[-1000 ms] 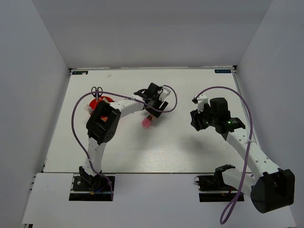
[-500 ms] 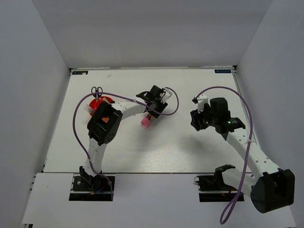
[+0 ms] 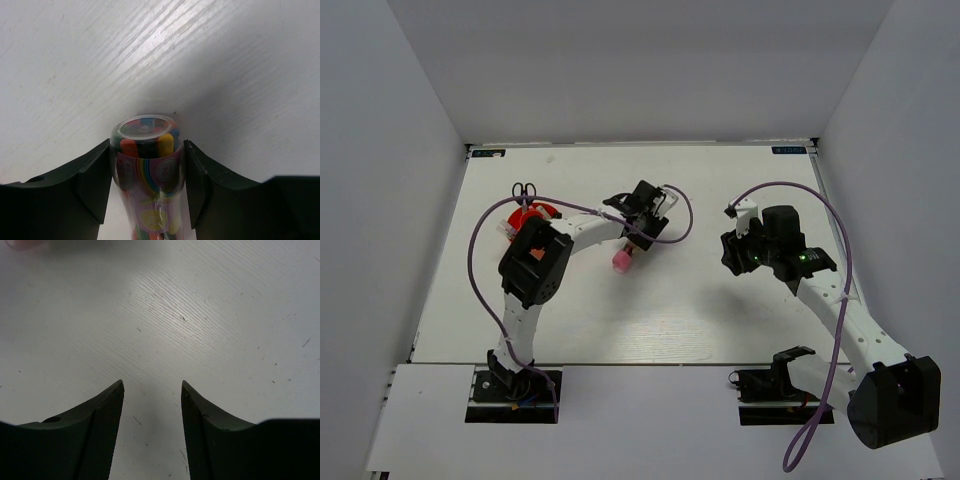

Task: Sort the stationery into containers
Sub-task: Pick up the stationery from the center of the board, then move the storage box to the center of the board.

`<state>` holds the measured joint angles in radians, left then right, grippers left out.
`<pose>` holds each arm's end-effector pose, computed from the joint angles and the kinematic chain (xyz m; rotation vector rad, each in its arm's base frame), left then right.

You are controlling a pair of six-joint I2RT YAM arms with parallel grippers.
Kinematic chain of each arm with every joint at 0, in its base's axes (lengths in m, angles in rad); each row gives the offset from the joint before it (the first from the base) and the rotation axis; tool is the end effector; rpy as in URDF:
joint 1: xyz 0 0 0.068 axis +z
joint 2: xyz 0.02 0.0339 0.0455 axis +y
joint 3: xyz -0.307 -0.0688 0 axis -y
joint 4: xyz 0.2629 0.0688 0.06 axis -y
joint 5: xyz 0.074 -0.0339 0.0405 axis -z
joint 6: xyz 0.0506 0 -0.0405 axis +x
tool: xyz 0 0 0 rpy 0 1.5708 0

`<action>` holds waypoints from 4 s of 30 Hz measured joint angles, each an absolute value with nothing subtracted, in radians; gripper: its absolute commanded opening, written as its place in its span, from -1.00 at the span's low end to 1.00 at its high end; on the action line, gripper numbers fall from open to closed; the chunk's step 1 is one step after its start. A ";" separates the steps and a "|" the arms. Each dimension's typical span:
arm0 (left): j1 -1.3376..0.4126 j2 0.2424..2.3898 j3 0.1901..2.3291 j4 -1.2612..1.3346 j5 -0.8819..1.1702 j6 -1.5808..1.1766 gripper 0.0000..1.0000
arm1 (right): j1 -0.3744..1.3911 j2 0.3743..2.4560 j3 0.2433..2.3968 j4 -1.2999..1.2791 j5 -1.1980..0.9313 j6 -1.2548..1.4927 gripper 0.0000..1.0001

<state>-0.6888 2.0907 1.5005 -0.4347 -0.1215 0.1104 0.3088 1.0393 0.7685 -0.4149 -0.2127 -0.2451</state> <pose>0.3813 -0.3060 0.1773 0.9649 2.3978 -0.0557 0.2152 0.0799 0.2875 -0.7246 2.1328 0.2740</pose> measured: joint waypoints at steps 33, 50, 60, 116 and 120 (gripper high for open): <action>-0.284 1.081 0.860 -0.004 -0.337 -0.023 -1.00 | 0.309 1.048 0.742 -0.409 -0.265 -0.240 -1.00; -0.218 1.300 0.809 0.294 -0.411 0.109 -1.00 | 0.309 1.092 0.742 -0.408 -0.266 -0.243 -1.00; -0.182 1.369 0.809 0.404 -0.419 0.154 -1.00 | 0.309 1.104 0.742 -0.408 -0.265 -0.243 -1.00; -0.154 1.349 0.678 0.433 -0.407 -0.007 0.18 | 0.309 1.141 0.742 -0.409 -0.263 -0.244 -1.00; -0.155 1.324 0.677 0.415 -0.403 -0.018 -0.26 | 0.309 1.141 0.742 -0.409 -0.263 -0.244 -1.00</action>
